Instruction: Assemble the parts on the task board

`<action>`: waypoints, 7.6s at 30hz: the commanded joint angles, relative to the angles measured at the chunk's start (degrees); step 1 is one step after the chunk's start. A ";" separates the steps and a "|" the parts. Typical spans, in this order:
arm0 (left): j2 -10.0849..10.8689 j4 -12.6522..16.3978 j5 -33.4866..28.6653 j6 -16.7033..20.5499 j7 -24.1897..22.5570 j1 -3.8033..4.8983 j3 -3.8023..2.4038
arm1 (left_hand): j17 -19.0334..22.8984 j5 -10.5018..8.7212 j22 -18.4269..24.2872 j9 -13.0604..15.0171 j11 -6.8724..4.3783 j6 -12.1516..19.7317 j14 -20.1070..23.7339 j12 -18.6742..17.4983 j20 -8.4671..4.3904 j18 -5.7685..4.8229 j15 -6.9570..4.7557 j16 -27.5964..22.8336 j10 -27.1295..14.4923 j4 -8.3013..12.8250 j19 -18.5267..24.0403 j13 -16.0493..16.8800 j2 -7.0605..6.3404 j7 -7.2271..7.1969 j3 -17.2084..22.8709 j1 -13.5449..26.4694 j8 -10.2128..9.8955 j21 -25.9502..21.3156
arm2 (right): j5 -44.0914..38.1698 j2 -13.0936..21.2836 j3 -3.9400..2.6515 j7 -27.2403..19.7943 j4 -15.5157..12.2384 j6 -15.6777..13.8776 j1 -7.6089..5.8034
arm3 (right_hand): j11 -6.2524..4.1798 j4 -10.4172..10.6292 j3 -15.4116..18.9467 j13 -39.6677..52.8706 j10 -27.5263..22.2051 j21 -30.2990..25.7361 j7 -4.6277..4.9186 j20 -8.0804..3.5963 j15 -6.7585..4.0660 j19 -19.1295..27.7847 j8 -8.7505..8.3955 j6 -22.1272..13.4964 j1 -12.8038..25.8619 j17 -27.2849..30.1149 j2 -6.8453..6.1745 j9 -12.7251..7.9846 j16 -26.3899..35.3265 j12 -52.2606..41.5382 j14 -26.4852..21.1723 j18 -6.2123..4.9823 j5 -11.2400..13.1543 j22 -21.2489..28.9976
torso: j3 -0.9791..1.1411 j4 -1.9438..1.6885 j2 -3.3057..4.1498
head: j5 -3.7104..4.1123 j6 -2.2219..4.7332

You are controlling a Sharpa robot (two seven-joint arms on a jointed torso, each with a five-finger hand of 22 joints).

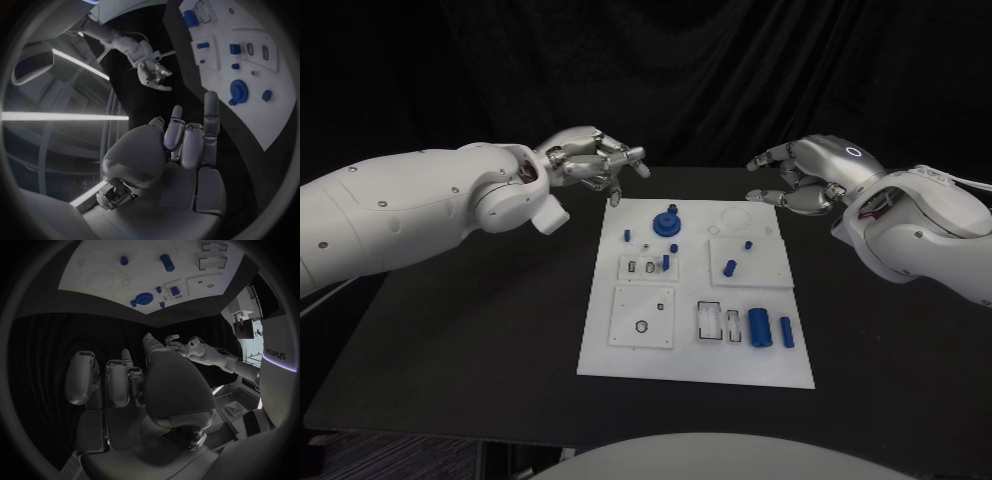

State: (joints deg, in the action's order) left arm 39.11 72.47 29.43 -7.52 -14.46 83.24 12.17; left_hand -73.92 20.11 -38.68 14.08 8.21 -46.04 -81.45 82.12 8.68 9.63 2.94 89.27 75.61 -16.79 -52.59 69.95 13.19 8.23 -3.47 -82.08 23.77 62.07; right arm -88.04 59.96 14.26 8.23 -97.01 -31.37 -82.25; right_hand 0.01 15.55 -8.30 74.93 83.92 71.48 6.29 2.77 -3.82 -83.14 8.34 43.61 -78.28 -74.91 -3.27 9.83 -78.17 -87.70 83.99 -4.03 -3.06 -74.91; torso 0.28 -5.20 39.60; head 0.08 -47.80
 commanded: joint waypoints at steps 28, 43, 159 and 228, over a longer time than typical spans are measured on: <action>-4.61 10.38 27.76 -5.38 47.90 0.14 -0.04 | -16.08 -10.38 -36.48 38.92 -7.77 6.13 -8.55 7.88 -4.15 -5.89 -4.96 0.73 14.39 0.35 -24.78 20.05 -1.82 -4.18 -4.44 14.06 21.79 22.07 | 1.50 -2.80 -0.03 1.23 3.50 1.95 3.03 | 0.67 -0.51 0.36 10.07 1.91 -0.53 0.15 0.22 0.61 -0.16 0.87 2.38 -0.30 -3.12 0.78 -0.09 0.41 1.03 2.93 -0.05 -0.98 -8.13 | 3.66 2.97 -2.75 | -0.98 -2.20; -7.57 8.71 31.59 -1.57 48.81 -0.95 -0.03 | -16.08 -9.37 -37.00 38.26 -8.38 1.74 -8.55 7.88 -4.94 -6.00 -5.68 0.73 14.39 0.71 -25.77 20.05 -2.98 -4.68 -3.57 13.16 13.09 21.75 | 1.51 -3.77 -0.03 1.17 4.74 3.27 3.62 | 0.73 -0.61 0.42 9.51 1.47 -0.95 0.23 0.27 0.66 -0.03 0.78 2.62 -0.38 -2.90 0.93 -0.21 0.67 1.45 2.85 -0.13 -1.60 -8.02 | 4.60 3.15 -2.55 | -1.55 -2.20; -12.52 1.97 35.97 0.96 43.74 -8.15 -0.03 | -16.08 0.85 -37.38 37.74 -9.21 -7.27 -8.55 7.88 -5.67 -5.88 -6.47 0.73 14.39 4.42 -26.16 20.05 -6.48 -5.50 6.70 9.30 -3.44 20.16 | 1.51 -3.91 -0.04 0.66 5.44 5.85 3.70 | 0.95 -0.84 0.19 7.75 0.23 -3.36 0.47 0.45 0.84 0.64 0.23 3.54 -0.63 -1.12 2.34 -0.84 2.59 2.79 2.36 -0.55 -4.52 -7.33 | 4.12 3.17 -2.59 | -0.99 -2.20; -8.21 3.30 35.97 -0.17 41.22 -8.19 -0.02 | -16.08 -0.56 -36.89 40.95 -9.23 -7.94 -8.55 7.88 -5.85 -5.65 -6.55 0.73 14.39 6.54 -25.47 20.05 -10.89 -5.45 17.33 11.41 -5.93 18.88 | 1.51 -3.28 -0.04 1.21 5.65 8.30 3.71 | 1.11 -1.27 0.30 7.78 0.32 -3.85 0.56 0.53 0.96 0.68 0.34 4.53 -0.89 -0.80 2.11 -0.94 2.91 2.77 2.34 -0.61 -4.80 -7.23 | 4.00 3.06 -2.54 | -1.43 -2.20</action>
State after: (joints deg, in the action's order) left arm 30.93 75.58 65.46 -5.94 27.67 75.14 12.19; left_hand -74.92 19.79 -74.91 54.95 -0.81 -54.05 -83.84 90.03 2.77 4.37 -3.37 89.85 83.92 -10.28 -78.54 75.04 2.75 2.67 13.58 -70.85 18.07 81.13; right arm -86.36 56.59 14.26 8.58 -91.31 -23.73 -78.65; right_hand 0.73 14.52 -8.07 74.93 83.82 67.87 6.82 3.18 -3.15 -82.72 8.87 47.57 -79.08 -74.91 -1.27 8.98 -75.63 -85.20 83.94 -4.02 -7.96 -74.90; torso 4.29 -2.14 37.08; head -1.35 -49.99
